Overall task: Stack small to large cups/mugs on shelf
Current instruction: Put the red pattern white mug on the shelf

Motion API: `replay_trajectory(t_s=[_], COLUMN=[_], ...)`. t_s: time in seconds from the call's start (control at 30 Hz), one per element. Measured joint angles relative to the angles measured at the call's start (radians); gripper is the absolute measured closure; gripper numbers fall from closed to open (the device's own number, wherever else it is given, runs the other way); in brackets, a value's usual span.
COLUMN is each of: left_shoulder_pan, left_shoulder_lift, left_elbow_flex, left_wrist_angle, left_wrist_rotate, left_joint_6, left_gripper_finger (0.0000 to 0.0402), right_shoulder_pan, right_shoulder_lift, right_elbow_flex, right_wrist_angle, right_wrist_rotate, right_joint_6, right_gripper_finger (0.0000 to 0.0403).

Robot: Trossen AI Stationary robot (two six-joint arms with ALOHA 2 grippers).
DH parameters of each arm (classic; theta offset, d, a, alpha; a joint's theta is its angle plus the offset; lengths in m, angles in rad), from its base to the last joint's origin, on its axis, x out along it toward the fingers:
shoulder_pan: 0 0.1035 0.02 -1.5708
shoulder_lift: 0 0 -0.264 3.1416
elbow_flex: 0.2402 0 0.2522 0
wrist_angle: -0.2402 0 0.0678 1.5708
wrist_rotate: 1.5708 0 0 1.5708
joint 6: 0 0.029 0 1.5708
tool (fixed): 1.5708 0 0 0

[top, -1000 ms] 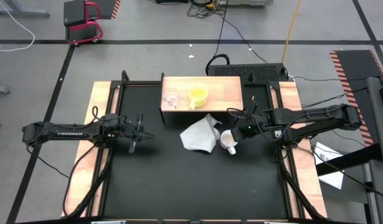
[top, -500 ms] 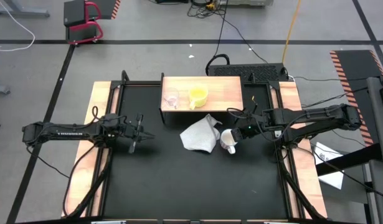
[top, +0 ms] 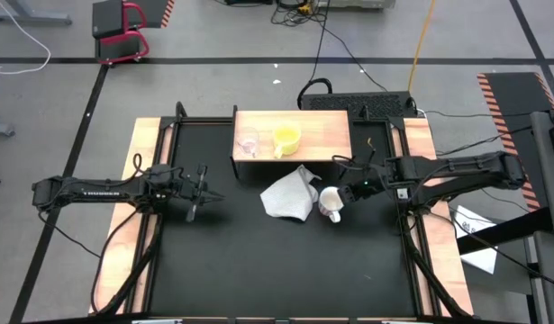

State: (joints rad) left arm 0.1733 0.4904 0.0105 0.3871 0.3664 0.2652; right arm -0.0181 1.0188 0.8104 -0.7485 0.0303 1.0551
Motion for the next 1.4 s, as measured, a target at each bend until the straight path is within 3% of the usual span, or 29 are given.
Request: replay_trajectory(t_s=[0.23,0.63,0.9,1.0,1.13,1.4], left_shoulder_pan=[0.000,0.000,0.000,0.000,0.000,0.000], left_shoulder_lift=[0.000,0.000,0.000,0.000,0.000,0.000], left_elbow_flex=[0.000,0.000,0.000,0.000,0.000,0.000], left_wrist_angle=[0.004,0.007,0.007,0.007,0.009,0.010], left_wrist_rotate=[0.000,0.000,0.000,-0.001,-0.007,-0.009], left_joint_6=[-0.006,-0.039,-0.067,-0.065,-0.065,-0.077], left_gripper_finger=[0.0371,0.0371,0.0371,0.0371,0.0371,0.0371], right_shoulder_pan=[0.000,0.000,0.000,-0.009,-0.032,-0.053], right_shoulder_lift=[-0.114,-0.199,-0.178,-0.164,-0.098,0.083], right_elbow_flex=[0.000,0.000,0.000,0.007,0.078,0.346], right_wrist_angle=[-0.012,0.343,0.458,0.397,0.174,-0.207], right_wrist_rotate=[0.000,-0.034,-0.066,-0.070,-0.059,-0.056], right_joint_6=[-0.083,-0.670,-0.922,-0.967,-0.978,-0.997], right_gripper_finger=[0.0303,0.0303,0.0303,0.0303,0.0303,0.0303])
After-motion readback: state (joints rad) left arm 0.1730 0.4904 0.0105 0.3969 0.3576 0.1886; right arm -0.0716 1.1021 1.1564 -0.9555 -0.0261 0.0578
